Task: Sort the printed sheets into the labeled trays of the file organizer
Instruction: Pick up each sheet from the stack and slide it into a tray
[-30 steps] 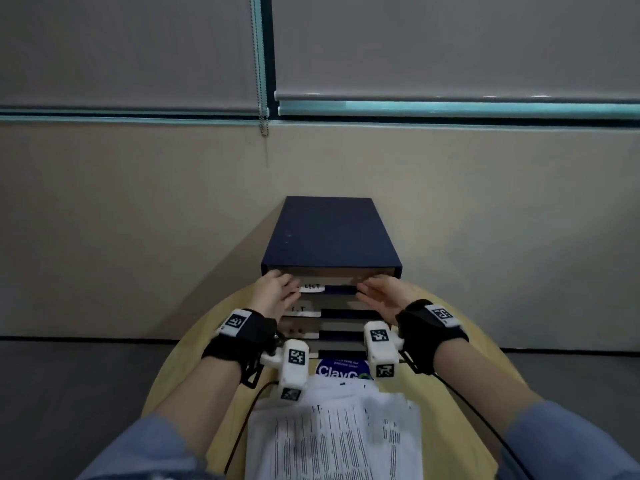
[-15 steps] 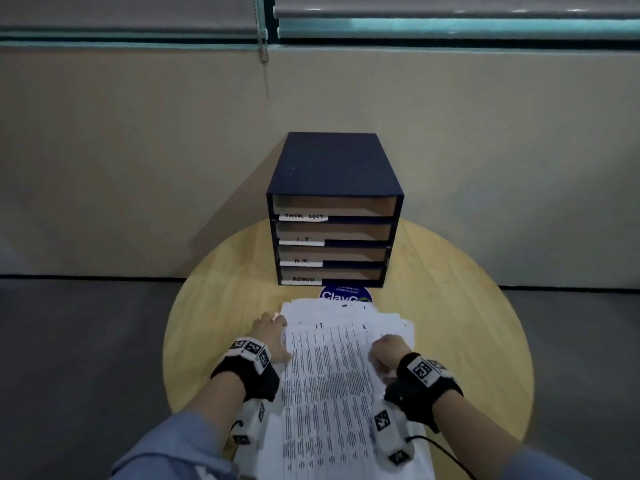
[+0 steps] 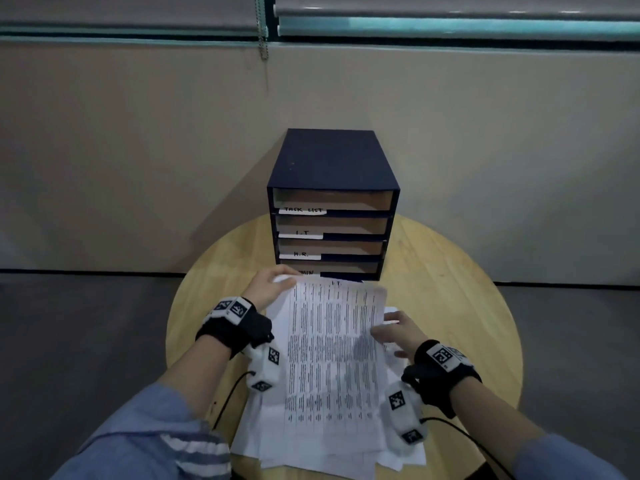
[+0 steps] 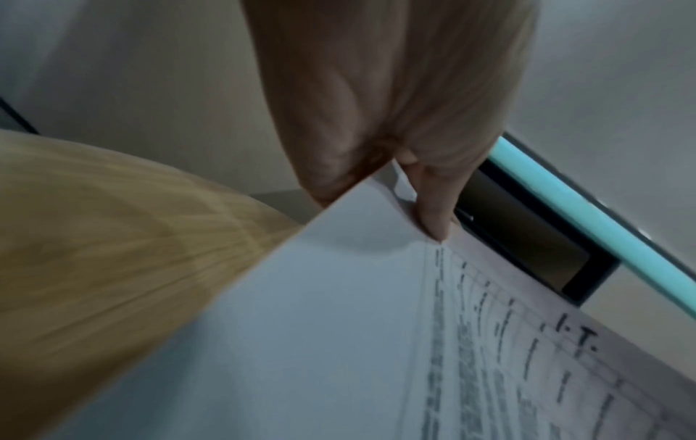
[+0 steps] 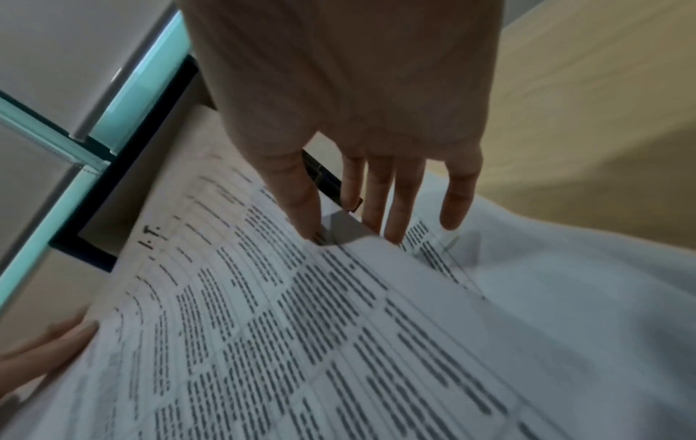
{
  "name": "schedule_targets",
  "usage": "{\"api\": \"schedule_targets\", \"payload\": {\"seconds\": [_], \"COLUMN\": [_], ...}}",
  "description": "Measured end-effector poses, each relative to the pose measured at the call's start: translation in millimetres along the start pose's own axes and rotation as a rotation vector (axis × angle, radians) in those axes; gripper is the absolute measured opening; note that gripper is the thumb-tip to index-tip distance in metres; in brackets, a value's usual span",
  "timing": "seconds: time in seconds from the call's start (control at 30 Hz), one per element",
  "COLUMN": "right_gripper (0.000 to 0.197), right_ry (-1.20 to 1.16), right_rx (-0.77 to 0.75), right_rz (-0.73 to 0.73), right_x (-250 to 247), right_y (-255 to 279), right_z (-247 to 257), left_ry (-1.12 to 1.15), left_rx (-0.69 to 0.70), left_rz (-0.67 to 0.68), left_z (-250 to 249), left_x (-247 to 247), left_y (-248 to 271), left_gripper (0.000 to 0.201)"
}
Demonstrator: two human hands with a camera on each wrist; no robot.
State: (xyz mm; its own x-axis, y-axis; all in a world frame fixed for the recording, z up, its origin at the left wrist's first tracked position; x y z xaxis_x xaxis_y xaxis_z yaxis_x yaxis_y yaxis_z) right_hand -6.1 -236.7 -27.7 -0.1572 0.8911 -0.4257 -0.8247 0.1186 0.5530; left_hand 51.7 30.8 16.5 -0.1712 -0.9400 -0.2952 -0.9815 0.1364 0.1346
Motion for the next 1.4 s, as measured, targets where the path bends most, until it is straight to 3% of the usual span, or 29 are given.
{"api": "schedule_targets", "payload": {"seconds": [0.1,0.23,0.4,0.57,0.67,0.73,0.83,0.9,0.97,1.07,1.1,1.2,1.33,1.4], "right_gripper": [0.012,0.032,0.030,0.015,0.019,0.020,0.032,0.004,0.024,0.017,0.028,0.043,0.023,0.017], "right_ry": [-0.121,-0.168,-0.179,-0.168,-0.211,-0.204,-0.122,-0.018,0.091,0.195,0.220,0.207,0.183,0.238], "right_rx": [-0.017,-0.009,-0.004,-0.019,-0.052,-0.065,-0.067,-0.086,-0.079,-0.127,-0.157,-0.163,-0.025,-0.036], "right_rz": [0.058,0.072,0.089,0.171,0.137,0.070,-0.012,-0.015,-0.008,-0.021,-0.032,0.025,0.212,0.303], "right_x": [-2.4,-4.5,-2.5,1.3,-6.3,-14.9,-29.8,-33.8,-35.8,-40.1,-42.6,-46.4,-43.2,-46.1], "right_y": [3.1,4.9,7.2,16.4,18.9,11.1,-26.5,-36.5,-26.6,-28.8,-34.1,-65.3,-31.8,-28.6], "right_z": [-0.1,0.5,-0.9,2.6,12.9,27.3,40.8,56.6,78.3,101.0,103.3,93.4,71.6,58.9], "left_ry": [0.098,0.128,0.156,0.229,0.491,0.581,0.500,0.491,0.496,0.513,0.505,0.501,0.451,0.423], "left_rx": [0.007,-0.040,-0.073,-0.084,-0.159,-0.214,-0.265,-0.283,-0.290,-0.290,-0.277,-0.221,-0.164,-0.144], "left_rz": [-0.012,-0.047,-0.051,-0.114,-0.198,-0.151,0.032,0.124,0.192,0.270,0.280,0.238,0.072,0.005], "left_z": [-7.2,-6.2,-5.6,-4.7,-1.6,-1.9,2.7,6.4,5.3,3.7,2.8,-1.6,6.4,12.6], "left_x": [-3.1,-0.7,-2.1,-7.8,-9.5,-3.4,8.1,12.9,14.8,12.0,10.2,8.3,13.6,16.8], "left_y": [-0.4,2.1,5.1,3.2,3.2,11.6,29.8,37.6,44.1,45.5,44.4,39.7,31.0,22.6], "left_gripper": [0.011,0.014,0.012,0.012,0.050,0.055,0.042,0.037,0.036,0.036,0.038,0.042,0.041,0.038]}}
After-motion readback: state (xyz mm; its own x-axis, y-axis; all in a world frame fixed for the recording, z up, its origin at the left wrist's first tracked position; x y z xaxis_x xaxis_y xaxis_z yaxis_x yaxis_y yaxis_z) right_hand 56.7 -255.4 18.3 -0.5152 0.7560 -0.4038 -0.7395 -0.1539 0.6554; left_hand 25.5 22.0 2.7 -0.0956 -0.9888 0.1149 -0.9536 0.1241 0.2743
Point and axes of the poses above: each hand's wrist, its own y-axis away from the middle knuckle, its own x-axis out of the palm, z = x × y, the point moved 2 cm from there along -y, towards the middle knuckle, and after that the axes turned 9 degrees about y, right-handed, at the moved point
